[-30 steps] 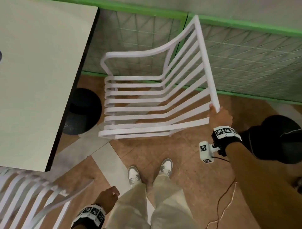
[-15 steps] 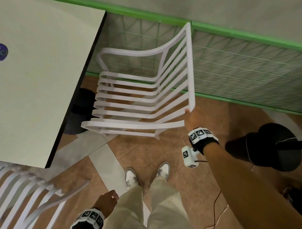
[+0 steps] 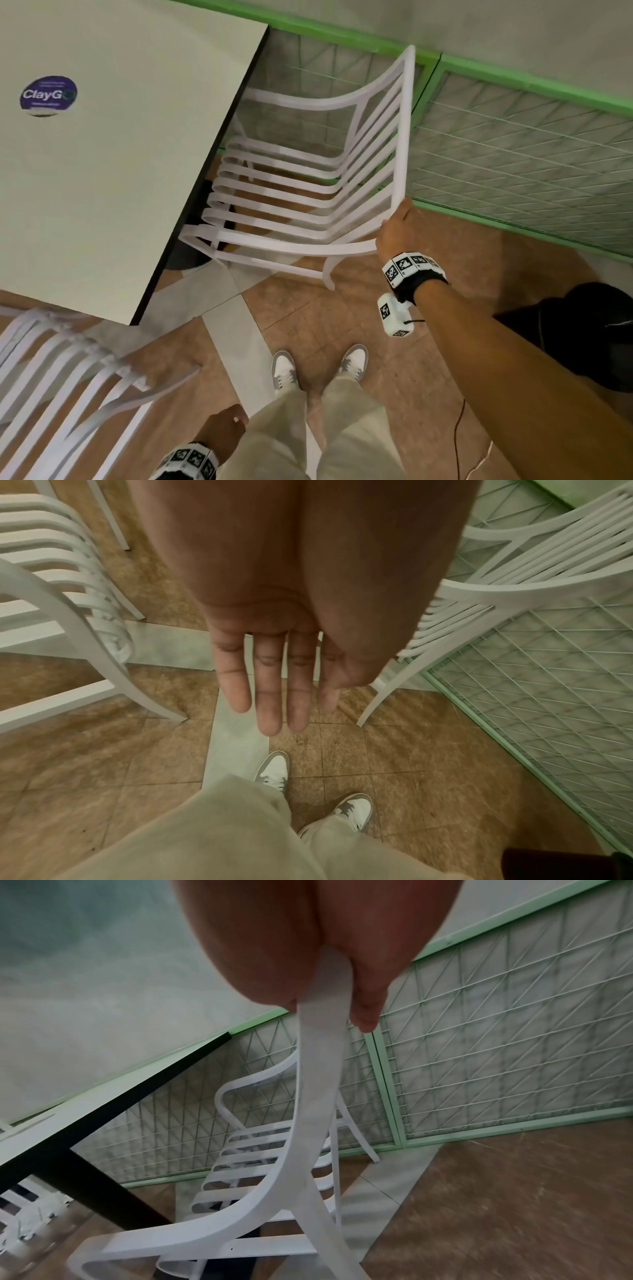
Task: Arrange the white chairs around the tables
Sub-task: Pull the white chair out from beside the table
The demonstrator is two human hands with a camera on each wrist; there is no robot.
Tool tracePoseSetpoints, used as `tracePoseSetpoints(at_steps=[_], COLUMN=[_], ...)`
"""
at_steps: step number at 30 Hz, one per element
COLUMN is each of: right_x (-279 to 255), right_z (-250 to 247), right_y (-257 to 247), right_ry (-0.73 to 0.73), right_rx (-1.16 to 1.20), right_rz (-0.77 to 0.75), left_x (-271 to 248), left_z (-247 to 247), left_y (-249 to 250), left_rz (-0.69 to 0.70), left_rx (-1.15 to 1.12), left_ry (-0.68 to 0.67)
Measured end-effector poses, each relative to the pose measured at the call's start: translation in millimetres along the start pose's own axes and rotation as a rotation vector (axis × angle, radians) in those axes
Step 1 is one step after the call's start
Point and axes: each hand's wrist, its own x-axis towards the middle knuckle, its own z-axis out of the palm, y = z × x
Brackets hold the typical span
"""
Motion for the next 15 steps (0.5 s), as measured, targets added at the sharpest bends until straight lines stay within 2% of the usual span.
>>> tracePoseSetpoints(at_steps=[9, 15], right_x=[8, 9], right_z=[14, 18], right_y=[-28, -26], right_ry=[-0.042, -0.015], right_rx=[-0.009, -0.075], right_rz=[-0.011, -0.072], left_x=[-13, -21], left_z=[12, 29], left_y=[-20, -21], left_rz=[-0.054, -0.057], left_rx=[-0.034, -0.103], left_ry=[0.008, 0.019])
